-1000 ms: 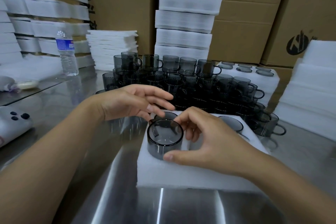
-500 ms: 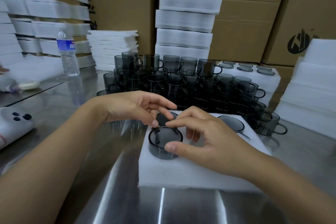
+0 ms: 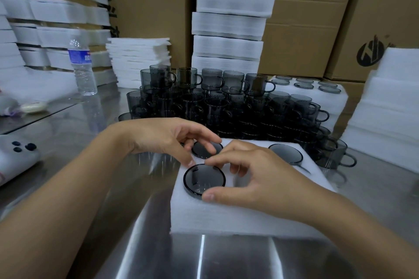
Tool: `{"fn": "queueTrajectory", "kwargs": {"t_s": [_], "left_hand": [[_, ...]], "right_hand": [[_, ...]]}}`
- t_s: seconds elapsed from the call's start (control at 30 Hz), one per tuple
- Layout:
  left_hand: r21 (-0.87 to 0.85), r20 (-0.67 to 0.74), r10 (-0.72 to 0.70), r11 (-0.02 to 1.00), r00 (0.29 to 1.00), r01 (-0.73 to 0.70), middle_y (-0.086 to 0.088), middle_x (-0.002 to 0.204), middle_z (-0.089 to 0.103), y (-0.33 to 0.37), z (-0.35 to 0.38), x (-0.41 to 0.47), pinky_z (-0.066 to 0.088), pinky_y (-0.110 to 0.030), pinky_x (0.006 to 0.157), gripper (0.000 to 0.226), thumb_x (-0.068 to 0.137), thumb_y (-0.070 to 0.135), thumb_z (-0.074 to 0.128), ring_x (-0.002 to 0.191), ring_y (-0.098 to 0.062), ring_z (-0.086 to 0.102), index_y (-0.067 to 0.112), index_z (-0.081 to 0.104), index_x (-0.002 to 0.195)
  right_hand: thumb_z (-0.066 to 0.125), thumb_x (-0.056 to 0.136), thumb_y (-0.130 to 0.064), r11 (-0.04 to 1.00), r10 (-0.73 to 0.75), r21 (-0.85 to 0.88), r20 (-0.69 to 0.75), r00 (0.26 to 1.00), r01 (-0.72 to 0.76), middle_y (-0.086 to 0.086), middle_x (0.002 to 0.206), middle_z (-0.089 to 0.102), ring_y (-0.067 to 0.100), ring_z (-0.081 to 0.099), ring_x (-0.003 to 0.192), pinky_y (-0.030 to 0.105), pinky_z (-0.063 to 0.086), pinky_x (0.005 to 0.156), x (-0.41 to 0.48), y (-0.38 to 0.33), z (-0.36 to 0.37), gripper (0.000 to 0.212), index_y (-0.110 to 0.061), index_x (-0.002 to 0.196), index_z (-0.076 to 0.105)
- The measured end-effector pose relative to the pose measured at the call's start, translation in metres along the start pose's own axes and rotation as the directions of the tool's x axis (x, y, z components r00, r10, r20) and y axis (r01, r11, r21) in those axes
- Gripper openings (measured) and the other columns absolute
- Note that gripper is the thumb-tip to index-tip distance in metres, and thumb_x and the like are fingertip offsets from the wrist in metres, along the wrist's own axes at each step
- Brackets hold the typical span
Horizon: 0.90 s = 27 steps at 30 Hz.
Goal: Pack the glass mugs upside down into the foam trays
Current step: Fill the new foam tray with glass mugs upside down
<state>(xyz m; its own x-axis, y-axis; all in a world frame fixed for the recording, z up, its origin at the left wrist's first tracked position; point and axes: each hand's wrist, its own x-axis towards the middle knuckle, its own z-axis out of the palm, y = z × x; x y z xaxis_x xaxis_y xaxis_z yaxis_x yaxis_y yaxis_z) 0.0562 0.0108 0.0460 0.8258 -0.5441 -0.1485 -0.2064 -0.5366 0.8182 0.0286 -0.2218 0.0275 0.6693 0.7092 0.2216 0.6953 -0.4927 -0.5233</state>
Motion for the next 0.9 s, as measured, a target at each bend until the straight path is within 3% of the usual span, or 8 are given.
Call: {"fn": "queueTrajectory", "kwargs": {"t_s": [0.43,0.57,0.6,0.67,0.73,0.9], "left_hand": [[0.039,-0.008,0.023,0.999,1.0,-0.023,0.009,0.111,0.065,0.0025,0.0034,-0.0003,0.042,-0.022,0.074,0.06,0.078,-0.009,0.069,0.074,-0.003,0.045,0.024,0.056,0.126],[0.005,-0.014,0.036,0.999,0.999,-0.036,-0.001,0.118,0.064,0.0057,0.005,-0.0014,0.045,-0.037,0.09,0.057,0.074,0.004,0.065,0.106,-0.011,0.059,0.021,0.055,0.128],[0.011,-0.009,0.034,0.999,0.999,-0.034,-0.001,0.119,0.064,0.0061,0.0049,-0.0016,0.046,-0.03,0.088,0.059,0.073,0.007,0.066,0.106,-0.01,0.058,0.021,0.055,0.129],[0.049,0.012,0.029,0.998,1.0,-0.03,0.003,0.118,0.063,0.007,0.0054,-0.0015,0.044,-0.018,0.079,0.061,0.072,0.008,0.07,0.093,-0.004,0.057,0.023,0.055,0.129],[0.11,0.019,0.023,0.994,1.0,-0.025,0.01,0.113,0.063,0.0077,0.0059,-0.0012,0.042,-0.016,0.07,0.062,0.071,0.007,0.073,0.077,-0.006,0.047,0.028,0.056,0.127],[0.152,0.021,0.014,0.988,1.0,-0.017,0.021,0.104,0.063,0.0099,0.0067,-0.0006,0.042,-0.014,0.063,0.06,0.069,0.01,0.074,0.069,-0.003,0.041,0.039,0.06,0.12]], "right_hand": [[0.065,0.069,-0.064,0.999,0.026,0.027,0.002,1.0,-0.026,-0.029,0.098,0.047,-0.012,0.044,0.091,0.009,0.032,0.076,0.0025,0.0001,0.0025,0.04,-0.043,0.103,0.065],[0.067,0.069,-0.062,1.0,0.017,0.011,0.005,1.0,-0.017,-0.03,0.096,0.047,-0.015,0.042,0.091,0.006,0.03,0.075,0.003,0.0002,0.0024,0.043,-0.041,0.106,0.065],[0.068,0.069,-0.062,1.0,0.017,0.009,0.006,1.0,-0.017,-0.03,0.096,0.047,-0.016,0.042,0.091,0.006,0.03,0.075,0.0032,0.0003,0.0023,0.044,-0.041,0.107,0.065],[0.067,0.069,-0.062,1.0,0.019,0.01,0.013,1.0,-0.019,-0.03,0.097,0.047,-0.016,0.042,0.091,0.007,0.031,0.075,0.0036,0.0,0.0019,0.045,-0.04,0.108,0.065],[0.067,0.069,-0.062,1.0,0.016,0.018,0.018,1.0,-0.016,-0.032,0.095,0.046,-0.018,0.041,0.092,0.006,0.03,0.075,0.0038,-0.0001,0.0019,0.045,-0.04,0.108,0.065],[0.068,0.07,-0.061,1.0,0.015,0.009,0.024,1.0,-0.016,-0.033,0.093,0.045,-0.017,0.041,0.091,0.008,0.03,0.076,0.0038,0.0001,0.0021,0.045,-0.039,0.11,0.064]]}}
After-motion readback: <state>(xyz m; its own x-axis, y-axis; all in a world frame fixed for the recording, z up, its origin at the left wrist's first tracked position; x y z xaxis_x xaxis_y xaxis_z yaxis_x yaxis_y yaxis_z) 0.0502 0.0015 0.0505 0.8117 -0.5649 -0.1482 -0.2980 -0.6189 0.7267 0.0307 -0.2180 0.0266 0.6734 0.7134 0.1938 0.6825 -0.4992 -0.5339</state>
